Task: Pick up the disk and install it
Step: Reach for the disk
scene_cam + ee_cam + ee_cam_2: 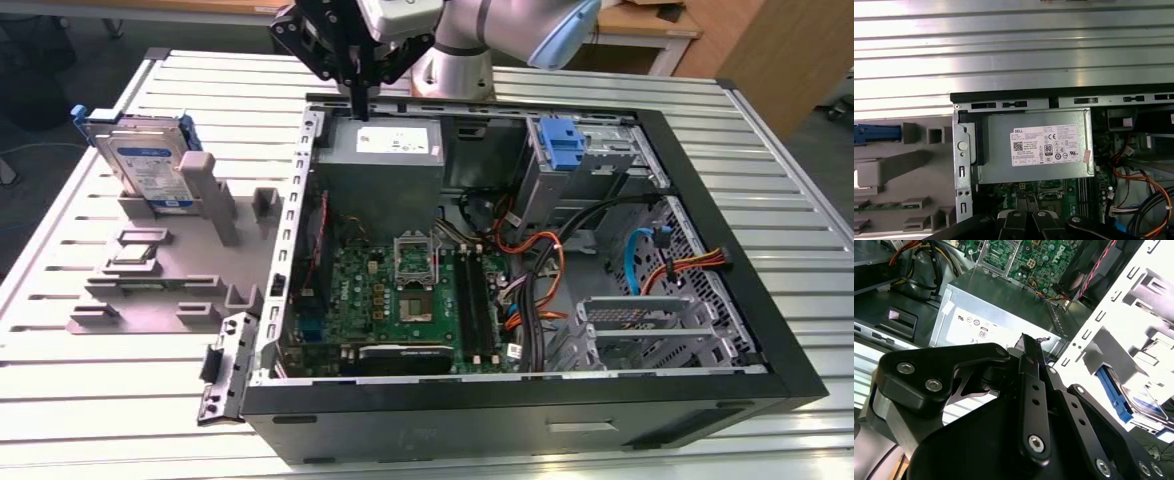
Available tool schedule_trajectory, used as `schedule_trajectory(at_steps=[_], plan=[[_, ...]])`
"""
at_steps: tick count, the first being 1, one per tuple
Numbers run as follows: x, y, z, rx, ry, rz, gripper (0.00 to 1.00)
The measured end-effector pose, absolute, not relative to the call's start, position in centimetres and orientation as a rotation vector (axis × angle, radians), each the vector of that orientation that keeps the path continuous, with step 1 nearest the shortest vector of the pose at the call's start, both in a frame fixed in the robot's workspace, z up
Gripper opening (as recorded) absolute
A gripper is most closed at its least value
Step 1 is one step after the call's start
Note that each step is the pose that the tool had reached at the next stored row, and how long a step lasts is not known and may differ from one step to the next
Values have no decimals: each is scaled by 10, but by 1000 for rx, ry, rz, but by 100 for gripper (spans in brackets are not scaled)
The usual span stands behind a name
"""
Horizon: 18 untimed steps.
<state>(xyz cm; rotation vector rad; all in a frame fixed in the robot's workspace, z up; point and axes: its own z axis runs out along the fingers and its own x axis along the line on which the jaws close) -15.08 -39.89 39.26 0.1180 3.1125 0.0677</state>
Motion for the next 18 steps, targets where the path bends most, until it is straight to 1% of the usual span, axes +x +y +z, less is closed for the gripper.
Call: schedule_trajectory(at_steps=[18], plan=[[-159,-399,392,118,3112,68,10]])
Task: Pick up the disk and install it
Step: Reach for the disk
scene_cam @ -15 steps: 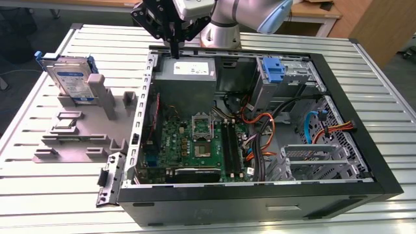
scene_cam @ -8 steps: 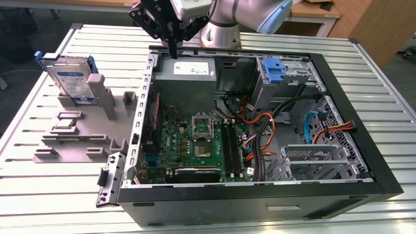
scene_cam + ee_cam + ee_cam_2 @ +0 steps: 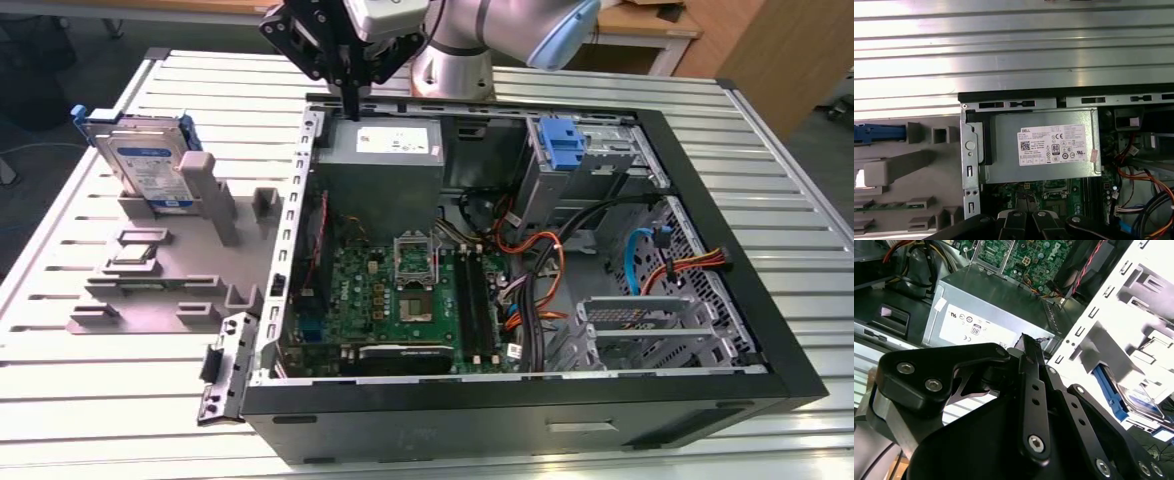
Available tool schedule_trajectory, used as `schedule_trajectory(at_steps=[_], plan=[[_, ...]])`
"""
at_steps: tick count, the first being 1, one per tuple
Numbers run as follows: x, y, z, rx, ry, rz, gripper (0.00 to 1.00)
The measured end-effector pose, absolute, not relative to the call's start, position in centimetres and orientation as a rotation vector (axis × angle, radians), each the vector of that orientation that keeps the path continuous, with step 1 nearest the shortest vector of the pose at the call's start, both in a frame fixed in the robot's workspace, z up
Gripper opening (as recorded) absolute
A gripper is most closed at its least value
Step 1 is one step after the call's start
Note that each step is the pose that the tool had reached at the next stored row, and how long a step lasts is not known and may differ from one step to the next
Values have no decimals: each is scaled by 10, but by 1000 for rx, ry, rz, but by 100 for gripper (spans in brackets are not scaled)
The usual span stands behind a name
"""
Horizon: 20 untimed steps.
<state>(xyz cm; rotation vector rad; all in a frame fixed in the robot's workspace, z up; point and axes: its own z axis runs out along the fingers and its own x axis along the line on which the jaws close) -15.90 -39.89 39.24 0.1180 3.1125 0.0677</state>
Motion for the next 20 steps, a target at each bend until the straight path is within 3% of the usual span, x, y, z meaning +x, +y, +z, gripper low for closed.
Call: schedule_trajectory(at_steps=[20], plan=[[-167,-399,392,118,3112,68,10]])
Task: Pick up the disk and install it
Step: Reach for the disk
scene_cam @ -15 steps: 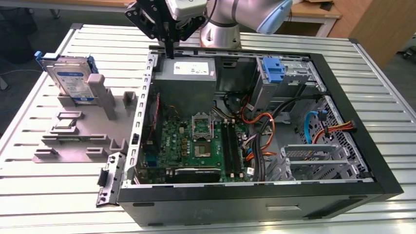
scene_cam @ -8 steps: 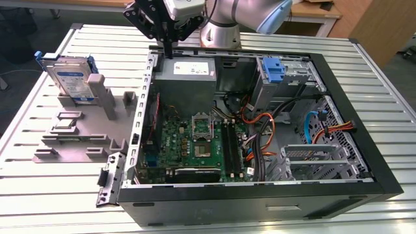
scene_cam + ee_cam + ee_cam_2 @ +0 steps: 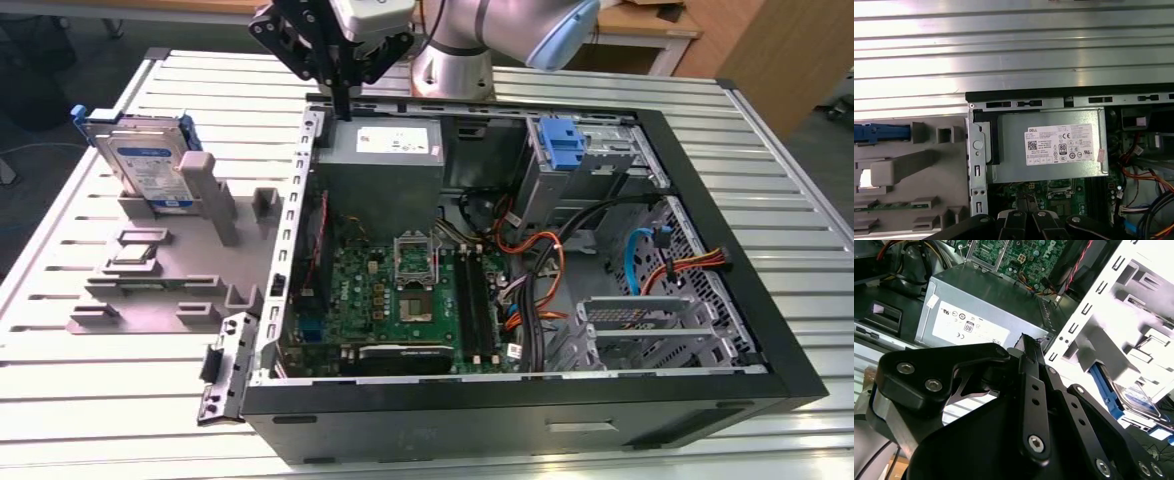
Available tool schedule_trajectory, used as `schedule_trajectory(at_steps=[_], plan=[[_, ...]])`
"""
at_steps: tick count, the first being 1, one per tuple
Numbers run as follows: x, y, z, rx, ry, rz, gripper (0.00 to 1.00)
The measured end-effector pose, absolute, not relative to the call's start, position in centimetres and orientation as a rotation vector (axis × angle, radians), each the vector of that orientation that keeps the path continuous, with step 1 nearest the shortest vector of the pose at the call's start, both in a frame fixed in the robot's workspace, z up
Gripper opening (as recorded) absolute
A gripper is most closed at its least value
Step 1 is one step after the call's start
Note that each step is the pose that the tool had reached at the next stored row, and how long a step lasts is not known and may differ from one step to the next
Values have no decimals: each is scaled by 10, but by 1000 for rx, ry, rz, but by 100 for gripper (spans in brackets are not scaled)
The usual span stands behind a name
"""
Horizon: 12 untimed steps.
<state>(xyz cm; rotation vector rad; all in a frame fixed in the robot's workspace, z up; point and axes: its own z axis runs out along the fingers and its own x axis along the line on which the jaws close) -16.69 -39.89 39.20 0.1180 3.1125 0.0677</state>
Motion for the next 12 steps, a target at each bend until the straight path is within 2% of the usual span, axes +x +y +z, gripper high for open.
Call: schedule_trajectory(at_steps=[12], plan=[[-172,-399,392,118,3113,68,10]])
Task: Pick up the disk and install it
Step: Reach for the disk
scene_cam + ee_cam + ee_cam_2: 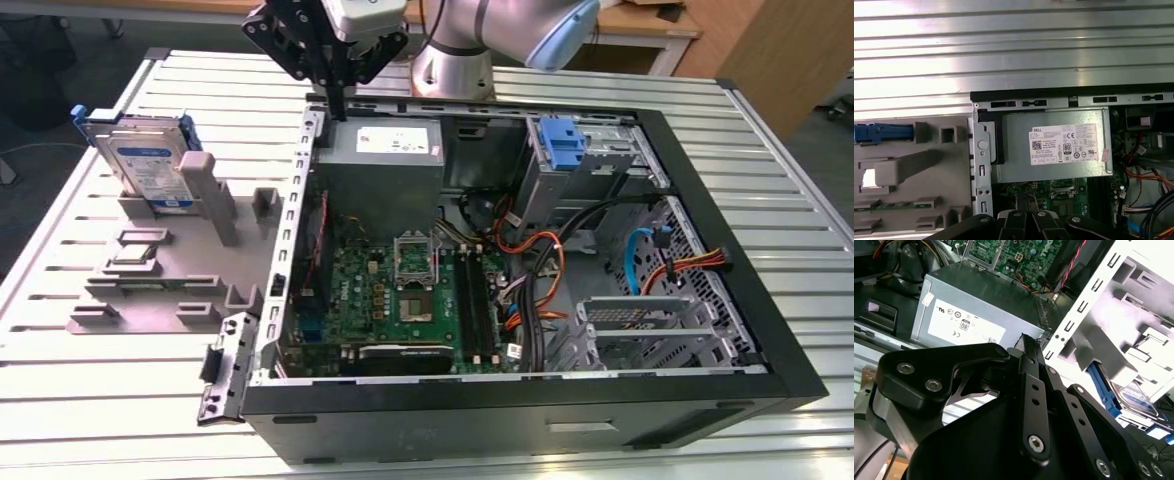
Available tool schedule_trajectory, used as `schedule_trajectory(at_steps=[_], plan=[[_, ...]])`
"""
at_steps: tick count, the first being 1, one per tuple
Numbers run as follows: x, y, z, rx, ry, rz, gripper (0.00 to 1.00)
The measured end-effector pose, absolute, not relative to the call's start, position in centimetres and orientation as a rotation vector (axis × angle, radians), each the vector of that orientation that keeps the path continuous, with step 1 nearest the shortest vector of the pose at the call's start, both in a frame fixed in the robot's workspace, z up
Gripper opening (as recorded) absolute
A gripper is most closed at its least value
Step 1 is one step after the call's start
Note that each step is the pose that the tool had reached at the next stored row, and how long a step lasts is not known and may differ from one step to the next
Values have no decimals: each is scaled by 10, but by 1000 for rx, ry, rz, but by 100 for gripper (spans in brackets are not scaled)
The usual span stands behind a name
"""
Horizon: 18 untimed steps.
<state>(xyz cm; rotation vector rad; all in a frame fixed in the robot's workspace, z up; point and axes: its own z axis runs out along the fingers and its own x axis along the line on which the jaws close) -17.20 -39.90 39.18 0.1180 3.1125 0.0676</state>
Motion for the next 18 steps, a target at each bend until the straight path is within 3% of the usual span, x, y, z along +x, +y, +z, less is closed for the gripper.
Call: schedule_trajectory(at_steps=[18], plan=[[-186,-397,391,118,3113,68,10]])
